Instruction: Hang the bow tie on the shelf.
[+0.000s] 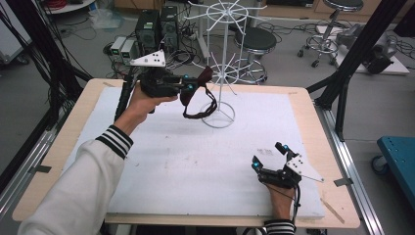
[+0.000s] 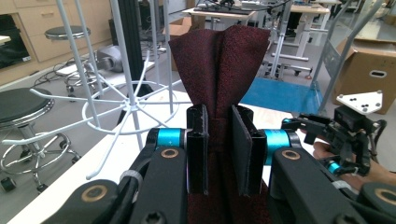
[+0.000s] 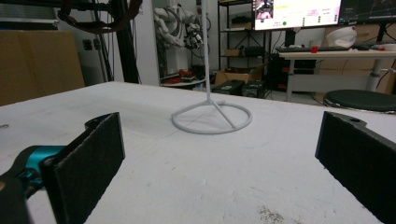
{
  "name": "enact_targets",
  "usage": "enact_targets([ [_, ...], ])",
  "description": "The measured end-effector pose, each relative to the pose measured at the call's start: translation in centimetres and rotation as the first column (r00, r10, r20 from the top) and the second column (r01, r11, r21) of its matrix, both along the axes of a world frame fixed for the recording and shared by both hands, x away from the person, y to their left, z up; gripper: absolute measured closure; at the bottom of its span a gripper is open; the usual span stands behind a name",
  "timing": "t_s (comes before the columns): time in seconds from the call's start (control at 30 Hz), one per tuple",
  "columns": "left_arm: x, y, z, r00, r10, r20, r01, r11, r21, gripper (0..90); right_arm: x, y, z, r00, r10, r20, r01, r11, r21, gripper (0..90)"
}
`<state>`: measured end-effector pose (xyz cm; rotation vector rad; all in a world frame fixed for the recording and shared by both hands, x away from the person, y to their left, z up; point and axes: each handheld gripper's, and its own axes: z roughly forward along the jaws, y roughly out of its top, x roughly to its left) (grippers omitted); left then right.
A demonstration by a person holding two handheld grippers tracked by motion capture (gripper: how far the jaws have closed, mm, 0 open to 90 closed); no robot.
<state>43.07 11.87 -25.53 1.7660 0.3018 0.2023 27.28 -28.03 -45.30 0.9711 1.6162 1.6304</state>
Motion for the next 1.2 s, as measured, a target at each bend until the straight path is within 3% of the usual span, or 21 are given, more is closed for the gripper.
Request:
enact_targets([
  [0.73,-1.1,-0.6,0.1,0.9989,-0.046,0.009,0.046,0.9987,-0.024,76.7,0.0,0.0,0.0,1.0000,-0.003,-0.001,0.003,1.0000,0.000,0.6],
  [1.2,-0.5,-1.4,0.0,0.9990,-0.044,0.004,0.045,0.9982,-0.041,76.7,0.0,0.0,0.0,1.0000,-0.003,-0.003,0.003,1.0000,0.001,0.6],
])
